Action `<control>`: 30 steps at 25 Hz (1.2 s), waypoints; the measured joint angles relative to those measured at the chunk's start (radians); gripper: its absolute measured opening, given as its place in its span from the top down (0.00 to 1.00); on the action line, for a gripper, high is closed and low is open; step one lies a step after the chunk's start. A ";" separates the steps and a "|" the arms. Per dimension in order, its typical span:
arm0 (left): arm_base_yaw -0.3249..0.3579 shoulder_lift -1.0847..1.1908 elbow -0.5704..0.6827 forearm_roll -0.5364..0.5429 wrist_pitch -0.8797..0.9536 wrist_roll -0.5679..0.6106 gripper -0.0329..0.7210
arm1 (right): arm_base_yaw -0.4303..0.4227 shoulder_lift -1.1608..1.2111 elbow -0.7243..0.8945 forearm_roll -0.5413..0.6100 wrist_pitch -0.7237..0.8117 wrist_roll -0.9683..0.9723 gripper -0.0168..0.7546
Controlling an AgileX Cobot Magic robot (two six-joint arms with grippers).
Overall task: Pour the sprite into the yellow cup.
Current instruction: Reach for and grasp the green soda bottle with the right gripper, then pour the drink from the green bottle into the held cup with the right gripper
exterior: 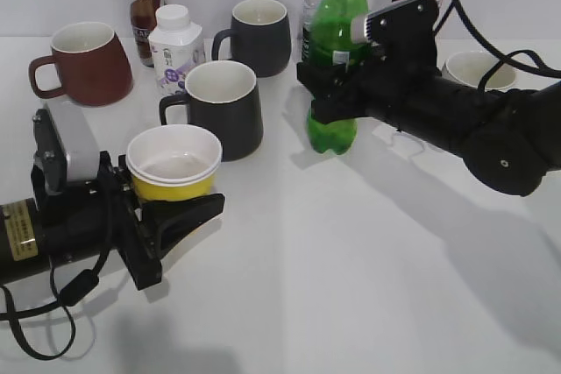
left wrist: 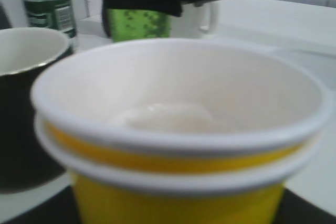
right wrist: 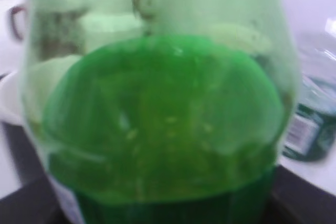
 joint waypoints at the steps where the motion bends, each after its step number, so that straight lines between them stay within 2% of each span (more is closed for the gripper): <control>1: -0.004 0.000 0.000 -0.001 0.000 0.000 0.44 | 0.000 0.000 0.000 -0.018 -0.001 0.000 0.42; 6: -0.008 0.000 0.000 -0.004 0.000 0.000 0.44 | 0.000 -0.002 -0.003 -0.152 -0.011 -0.027 0.42; 10: -0.008 0.000 0.000 -0.004 0.000 0.000 0.44 | 0.000 -0.014 -0.003 -0.226 -0.008 -0.144 0.42; 16: -0.008 0.000 -0.002 0.014 0.000 0.000 0.44 | 0.000 -0.041 -0.002 -0.248 0.055 -0.390 0.42; 22: -0.008 0.000 -0.053 0.124 0.001 0.000 0.44 | 0.000 -0.071 -0.002 -0.290 0.079 -0.575 0.42; 30: -0.030 -0.001 -0.104 0.136 0.000 0.000 0.44 | 0.000 -0.076 -0.002 -0.304 0.079 -0.772 0.42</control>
